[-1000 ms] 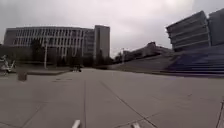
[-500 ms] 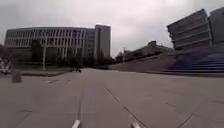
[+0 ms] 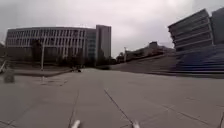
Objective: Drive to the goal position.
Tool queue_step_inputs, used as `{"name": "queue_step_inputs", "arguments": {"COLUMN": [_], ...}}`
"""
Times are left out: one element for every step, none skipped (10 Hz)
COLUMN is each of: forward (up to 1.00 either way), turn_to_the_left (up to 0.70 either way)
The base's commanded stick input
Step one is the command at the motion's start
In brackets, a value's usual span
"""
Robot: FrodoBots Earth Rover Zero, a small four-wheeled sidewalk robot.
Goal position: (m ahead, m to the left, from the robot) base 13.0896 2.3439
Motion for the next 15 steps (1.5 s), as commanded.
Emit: {"name": "queue_step_inputs", "arguments": {"forward": [0.85,0.85,0.85,0.85,0.85,0.85,0.85,0.85,0.85,0.85,0.85,0.85,0.85,0.85,0.85], "turn_to_the_left": [0.00,0.00,0.00,0.00,0.00,0.00,0.00,0.00,0.00,0.00,0.00,0.00,0.00,0.00,0.00]}}
